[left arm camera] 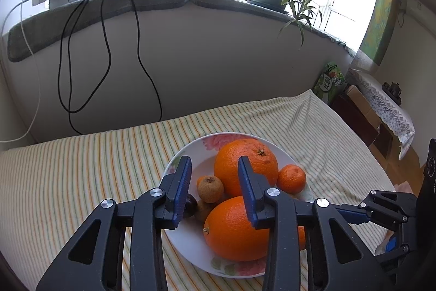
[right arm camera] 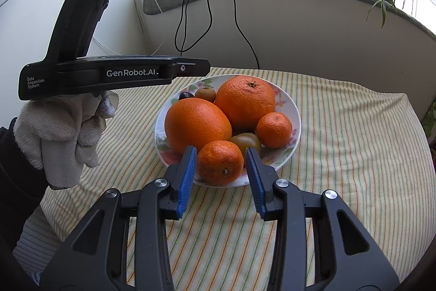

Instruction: Organize fruits

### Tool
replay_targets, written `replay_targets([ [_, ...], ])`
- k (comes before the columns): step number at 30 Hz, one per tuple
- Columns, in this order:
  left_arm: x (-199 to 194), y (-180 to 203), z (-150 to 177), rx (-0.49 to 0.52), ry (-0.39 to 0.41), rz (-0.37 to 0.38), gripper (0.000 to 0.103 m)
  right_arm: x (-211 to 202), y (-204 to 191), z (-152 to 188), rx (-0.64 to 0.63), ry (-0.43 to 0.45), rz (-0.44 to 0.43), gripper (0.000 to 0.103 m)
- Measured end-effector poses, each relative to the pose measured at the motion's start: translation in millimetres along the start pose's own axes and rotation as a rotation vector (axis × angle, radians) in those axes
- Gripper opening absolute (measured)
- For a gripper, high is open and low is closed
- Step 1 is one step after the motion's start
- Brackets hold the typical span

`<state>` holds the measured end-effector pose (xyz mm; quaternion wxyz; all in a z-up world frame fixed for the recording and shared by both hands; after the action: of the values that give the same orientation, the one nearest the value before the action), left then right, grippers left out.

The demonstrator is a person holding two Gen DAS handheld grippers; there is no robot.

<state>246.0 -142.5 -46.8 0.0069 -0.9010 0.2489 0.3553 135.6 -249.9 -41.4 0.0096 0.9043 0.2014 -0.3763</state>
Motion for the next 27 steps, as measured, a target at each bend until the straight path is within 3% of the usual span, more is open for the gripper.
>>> replay_targets([
  [5,-4.8,2.0,1.8,0.002,0.003,-0.003,0.034,-4.3,-1.6,0.6,-0.003,0.001,0.003,0.039],
  [9,-12.2,4.7,3.3,0.002,0.010,0.000,0.034,-9.7,-3.6,1.9,-0.007,0.006,0.010,0.047],
  [13,-21.0,9.9,5.0,0.012,0.021,-0.008,0.034,-17.0,-5.5,1.5,-0.010,0.016,0.024,0.049],
  [15,-26.9,11.6,6.0,0.011,0.030,-0.012,0.034,-21.4,-6.2,1.1,-0.012,0.023,0.031,0.061],
  [19,-40.8,14.6,9.4,0.006,0.050,-0.022,0.046,-30.9,-9.4,3.2,-0.021,0.030,0.046,0.064],
  [22,-51.7,17.5,13.7,0.008,0.066,-0.034,0.050,-36.6,-11.9,6.8,-0.030,0.031,0.066,0.077],
  [24,-59.7,20.0,16.8,0.011,0.077,-0.045,0.061,-41.3,-12.9,8.9,-0.031,0.038,0.077,0.084],
  [27,-73.0,22.1,22.4,0.007,0.097,-0.074,0.070,-48.9,-14.7,11.0,-0.029,0.048,0.092,0.087],
])
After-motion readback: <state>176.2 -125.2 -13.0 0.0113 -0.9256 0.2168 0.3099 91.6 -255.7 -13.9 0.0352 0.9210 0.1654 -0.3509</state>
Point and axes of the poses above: each gripper's, at about its wrist camera, not at the fingertips, and x roughly the way its jaws point, y to its right, z to its underside, the point moved 4 cm from there along x, roughly the way its jaws point, and after that the axes turned 2 degrees about x, right-handed, at the moved point
